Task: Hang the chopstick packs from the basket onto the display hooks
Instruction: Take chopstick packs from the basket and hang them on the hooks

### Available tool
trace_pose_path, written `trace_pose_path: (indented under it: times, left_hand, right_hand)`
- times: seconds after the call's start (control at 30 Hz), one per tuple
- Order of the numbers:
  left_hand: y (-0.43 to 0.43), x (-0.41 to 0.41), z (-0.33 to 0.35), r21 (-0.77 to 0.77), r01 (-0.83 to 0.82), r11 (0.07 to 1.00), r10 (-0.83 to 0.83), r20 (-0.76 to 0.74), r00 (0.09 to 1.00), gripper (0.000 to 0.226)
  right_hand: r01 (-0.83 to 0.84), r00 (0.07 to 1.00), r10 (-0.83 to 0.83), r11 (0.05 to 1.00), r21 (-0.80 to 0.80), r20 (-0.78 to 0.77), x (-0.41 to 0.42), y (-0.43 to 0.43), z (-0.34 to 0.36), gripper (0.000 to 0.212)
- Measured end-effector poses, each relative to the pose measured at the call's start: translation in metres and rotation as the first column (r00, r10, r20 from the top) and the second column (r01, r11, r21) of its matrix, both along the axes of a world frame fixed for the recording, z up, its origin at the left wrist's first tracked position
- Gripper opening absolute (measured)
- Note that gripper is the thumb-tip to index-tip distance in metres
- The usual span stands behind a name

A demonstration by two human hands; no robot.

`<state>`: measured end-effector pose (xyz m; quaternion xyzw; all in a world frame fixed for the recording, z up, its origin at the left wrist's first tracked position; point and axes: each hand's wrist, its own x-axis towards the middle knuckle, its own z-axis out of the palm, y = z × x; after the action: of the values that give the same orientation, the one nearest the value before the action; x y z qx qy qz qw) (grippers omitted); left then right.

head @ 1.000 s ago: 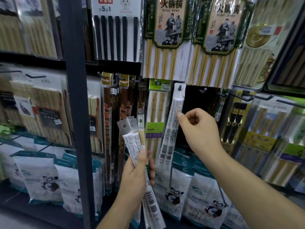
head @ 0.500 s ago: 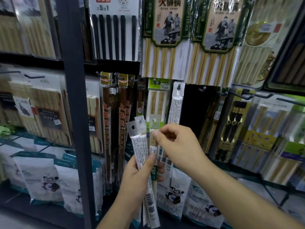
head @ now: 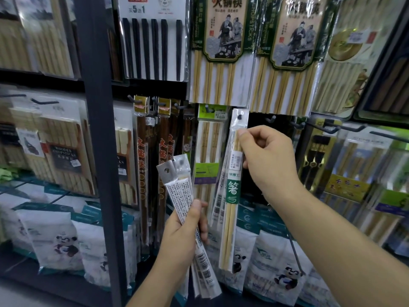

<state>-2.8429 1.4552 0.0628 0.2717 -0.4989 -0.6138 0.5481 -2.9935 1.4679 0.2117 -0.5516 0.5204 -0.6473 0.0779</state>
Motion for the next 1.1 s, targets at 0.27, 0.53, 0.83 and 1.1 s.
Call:
trace_pose_path:
  times: [0.27, 0.53, 0.83, 1.1]
  left_hand:
    - [-0.002, -0.002, -0.004, -0.032, 0.007, 0.999, -0.007, 0.022, 1.000, 0.037]
    - [-0.002, -0.001, -0.005, -0.029, 0.051, 0.998, -0.052, -0.065, 0.997, 0.066]
    - [-0.003, 0.000, -0.005, 0.009, 0.059, 0.998, -0.059, -0.054, 0.997, 0.045]
    - [0.002, 0.000, 0.000, 0.007, 0.024, 1.000, -0.024, -0.044, 0.999, 0.034]
  right_hand:
    - [0.016, 0.999, -0.017, 1.000, 0.023, 0.033, -0.004, -0.008, 0.002, 0.027]
    - [0.012, 0.999, -0.013, 1.000, 0.025, 0.039, -0.003, -0.011, 0.009, 0.027]
    - [0.091, 0.996, -0.093, 0.990, 0.105, 0.007, -0.011, -0.005, -0.006, 0.031]
    - [0.038, 0.975, -0.006, 0.989, 0.140, -0.222, 0.006, 0.017, -0.034, 0.020]
